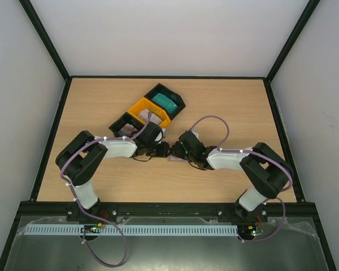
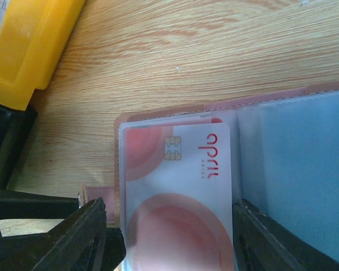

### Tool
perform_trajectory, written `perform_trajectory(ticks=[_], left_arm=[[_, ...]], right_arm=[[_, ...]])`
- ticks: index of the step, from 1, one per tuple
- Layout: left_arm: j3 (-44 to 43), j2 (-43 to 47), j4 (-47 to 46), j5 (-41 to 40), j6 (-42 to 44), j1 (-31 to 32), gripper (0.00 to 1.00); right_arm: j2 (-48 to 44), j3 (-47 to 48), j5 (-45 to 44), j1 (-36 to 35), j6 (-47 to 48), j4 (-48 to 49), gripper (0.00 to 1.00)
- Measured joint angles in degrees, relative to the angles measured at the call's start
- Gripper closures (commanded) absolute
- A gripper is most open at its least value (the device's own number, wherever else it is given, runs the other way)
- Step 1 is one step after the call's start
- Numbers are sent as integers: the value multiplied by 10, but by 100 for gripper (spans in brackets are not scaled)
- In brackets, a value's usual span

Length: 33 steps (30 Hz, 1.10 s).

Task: Put the credit cards into the card holder
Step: Insert the credit card into the card holder.

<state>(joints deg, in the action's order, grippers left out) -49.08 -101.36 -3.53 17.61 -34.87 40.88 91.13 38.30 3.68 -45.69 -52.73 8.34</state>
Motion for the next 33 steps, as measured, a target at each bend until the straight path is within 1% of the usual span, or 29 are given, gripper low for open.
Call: perform_trajectory(ticks=[8, 14, 18, 23, 27, 33], left_arm=[[-1, -1, 2, 0, 2, 0, 68], [-3, -2, 7, -5, 5, 0, 71], [-5, -3, 10, -7, 6, 1, 71], [-6, -4, 10, -10, 7, 2, 71], [-7, -4, 10, -12, 9, 4, 64], [-9, 6, 26, -19, 18, 6, 59]], right_arm=[[4, -13, 25, 7, -5, 41, 45], [4, -32, 42, 11, -17, 84, 52], [-3, -47, 48, 17, -26, 104, 53], [-46, -50, 24, 16, -23, 78, 51], [-80, -36, -8, 16, -9, 38, 48], [-112, -17, -58, 16, 15, -30, 44]])
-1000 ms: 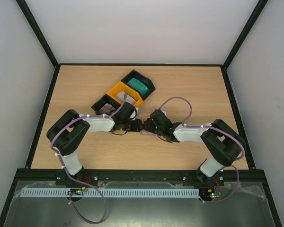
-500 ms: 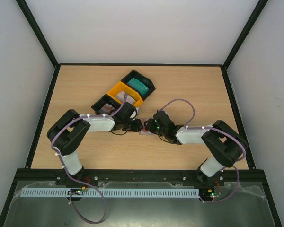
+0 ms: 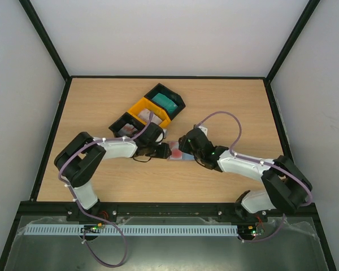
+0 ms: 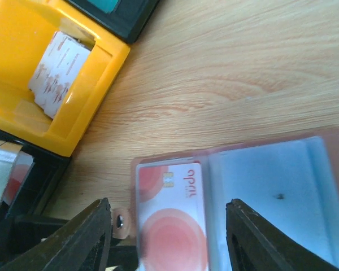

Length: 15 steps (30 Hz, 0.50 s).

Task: Put the credit cards into the card holder
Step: Insert the credit card into the card holder, then adjust the storage box at the center of the board.

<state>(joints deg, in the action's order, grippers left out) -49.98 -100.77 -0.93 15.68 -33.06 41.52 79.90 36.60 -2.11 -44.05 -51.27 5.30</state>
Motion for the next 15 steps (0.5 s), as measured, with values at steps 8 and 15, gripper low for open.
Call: perform_trajectory(ticks=[8, 15], left_arm=[[-29, 78, 103, -44, 40, 0, 48], [-144, 107, 179, -120, 104, -7, 24]], right_arm=[[-71, 1, -45, 6, 19, -58, 40], [-98, 1, -43, 36, 34, -70, 38]])
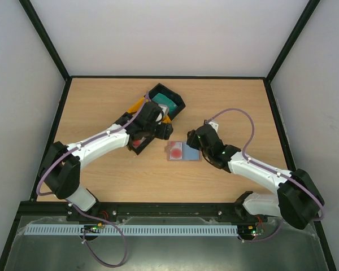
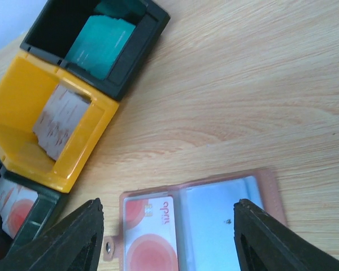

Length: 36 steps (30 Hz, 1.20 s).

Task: Put the credit cards into the card holder
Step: Adjust the storage box at the center of the board.

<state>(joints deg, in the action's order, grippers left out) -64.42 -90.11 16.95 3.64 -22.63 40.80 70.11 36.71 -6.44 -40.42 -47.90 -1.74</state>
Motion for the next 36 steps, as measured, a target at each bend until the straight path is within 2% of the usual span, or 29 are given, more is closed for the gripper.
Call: perform_trajectory(ticks=[4, 6, 8, 12, 14, 20, 25, 30, 36], left_arm=[[-63, -11, 25, -37, 46, -15, 10], [-92, -27, 28, -43, 67, -25, 8], [-122, -54, 34, -47, 86, -33, 12], [-218, -144, 48, -49, 108, -49, 33], [-281, -203, 52, -40, 111, -57, 41], [-447, -363, 71, -23, 113, -83, 55], [-499, -438, 100, -36, 137, -97, 57], [-499, -443, 113, -58, 184, -101, 57], [-492, -437, 141, -85, 236, -100, 57]], right_arm=[[-9, 0, 8, 24, 6, -2, 36], [-10, 0, 16, 38, 12, -2, 35], [-5, 1, 22, 50, 17, -3, 35], [31, 18, 37, 75, 28, -1, 36], [53, 32, 45, 87, 30, -1, 36], [90, 49, 54, 104, 40, 8, 36], [140, 79, 55, 110, 52, 7, 34], [179, 113, 72, 124, 54, 9, 32], [269, 191, 122, 148, 43, 29, 30]])
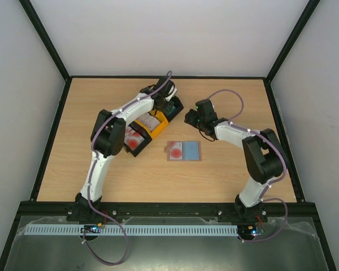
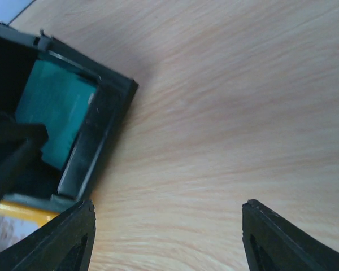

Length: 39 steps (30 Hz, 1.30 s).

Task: Put the credit cards into the card holder
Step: Adjust the storage box at the center of the board.

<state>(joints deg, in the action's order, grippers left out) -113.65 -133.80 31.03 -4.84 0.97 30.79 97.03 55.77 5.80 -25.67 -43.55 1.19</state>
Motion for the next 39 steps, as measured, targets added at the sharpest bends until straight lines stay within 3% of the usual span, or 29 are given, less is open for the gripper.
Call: perform_trajectory(ticks=[10, 16, 23, 39], left_arm=[[64, 51, 102, 35, 38, -15, 62], [67, 60, 157, 99, 29, -32, 57], [38, 58, 172, 108, 25, -39, 58], [-9, -7, 170, 109, 15, -43, 70]], right_arm=[[59, 38, 85, 4, -10, 37, 29], [59, 32, 116, 4, -10, 55, 41], [59, -1, 148, -1, -13, 89, 50], [88, -30, 146, -65, 9, 142, 58]])
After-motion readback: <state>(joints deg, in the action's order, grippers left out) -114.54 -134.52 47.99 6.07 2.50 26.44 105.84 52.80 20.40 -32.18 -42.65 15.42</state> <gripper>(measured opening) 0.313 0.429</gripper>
